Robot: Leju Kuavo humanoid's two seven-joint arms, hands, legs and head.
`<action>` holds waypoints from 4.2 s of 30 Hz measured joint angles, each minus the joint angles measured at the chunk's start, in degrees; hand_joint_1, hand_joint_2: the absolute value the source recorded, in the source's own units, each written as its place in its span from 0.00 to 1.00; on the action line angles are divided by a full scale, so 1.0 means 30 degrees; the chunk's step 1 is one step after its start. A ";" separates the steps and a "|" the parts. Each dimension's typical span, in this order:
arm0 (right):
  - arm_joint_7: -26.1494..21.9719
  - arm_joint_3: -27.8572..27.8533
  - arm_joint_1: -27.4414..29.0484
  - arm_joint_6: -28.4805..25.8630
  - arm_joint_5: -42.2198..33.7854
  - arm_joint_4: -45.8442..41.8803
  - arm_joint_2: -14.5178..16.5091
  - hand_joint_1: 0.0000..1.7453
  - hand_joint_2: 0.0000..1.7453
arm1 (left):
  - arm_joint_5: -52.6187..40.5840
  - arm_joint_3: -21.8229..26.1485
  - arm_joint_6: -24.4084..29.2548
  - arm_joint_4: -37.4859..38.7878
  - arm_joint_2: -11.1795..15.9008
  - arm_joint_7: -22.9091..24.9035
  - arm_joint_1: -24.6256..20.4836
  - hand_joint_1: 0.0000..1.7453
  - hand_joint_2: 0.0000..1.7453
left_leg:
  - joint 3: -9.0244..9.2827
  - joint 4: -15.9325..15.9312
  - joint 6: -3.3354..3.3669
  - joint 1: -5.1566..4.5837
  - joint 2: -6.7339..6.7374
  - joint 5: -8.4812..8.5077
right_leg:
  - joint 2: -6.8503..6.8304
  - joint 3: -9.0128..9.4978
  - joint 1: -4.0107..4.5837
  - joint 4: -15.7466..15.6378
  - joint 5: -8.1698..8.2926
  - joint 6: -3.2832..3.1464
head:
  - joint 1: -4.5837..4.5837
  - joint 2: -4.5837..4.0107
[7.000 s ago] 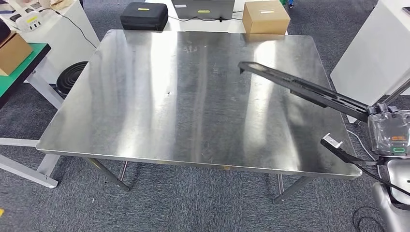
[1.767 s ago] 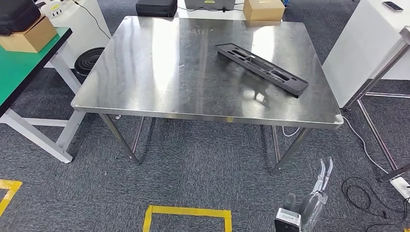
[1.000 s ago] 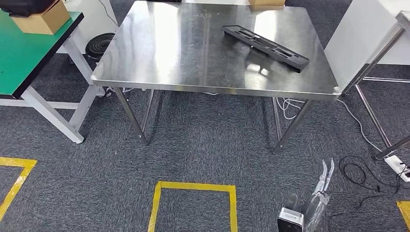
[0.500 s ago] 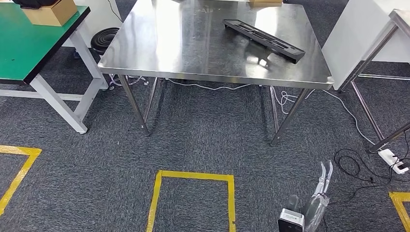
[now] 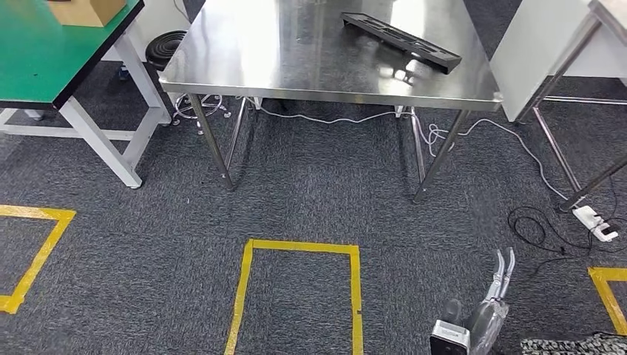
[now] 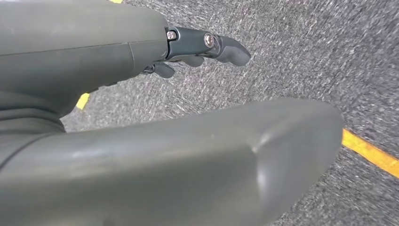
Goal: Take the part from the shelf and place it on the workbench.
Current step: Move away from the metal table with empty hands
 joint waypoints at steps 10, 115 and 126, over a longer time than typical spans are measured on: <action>0.0004 -0.0200 0.0327 0.0000 -0.0374 0.0047 -0.0035 0.00 0.00 | -0.0209 -0.0035 0.0002 0.0056 0.0024 -0.0035 0.0160 0.00 0.00 | 0.0457 0.5030 -0.0615 0.0359 -0.0147 -0.3626 | -0.0153 -0.2372 -0.0094 0.0479 0.1998 -0.0972 | -0.0111 0.0000; 0.1869 -0.2894 0.0518 0.0457 -0.2331 0.1357 0.0383 0.00 0.00 | -0.1612 -0.0510 -0.0217 0.0009 -0.0160 0.0565 -0.0265 0.00 0.00 | 0.2257 -0.0479 0.1024 -0.0188 -0.0692 -0.1968 | -0.0062 -0.4527 -0.0091 0.5722 -0.0630 -0.0329 | 0.0076 0.0000; 0.2105 -0.3238 0.0225 0.1002 -0.2308 0.1745 0.0401 0.00 0.00 | -0.1754 -0.0512 0.0037 0.0035 -0.0193 0.0834 -0.0221 0.00 0.00 | 0.1164 0.1643 -0.0183 0.0148 -0.1013 -0.3017 | 0.0098 -0.1969 -0.0447 0.0747 0.1585 -0.0661 | 0.0102 0.0000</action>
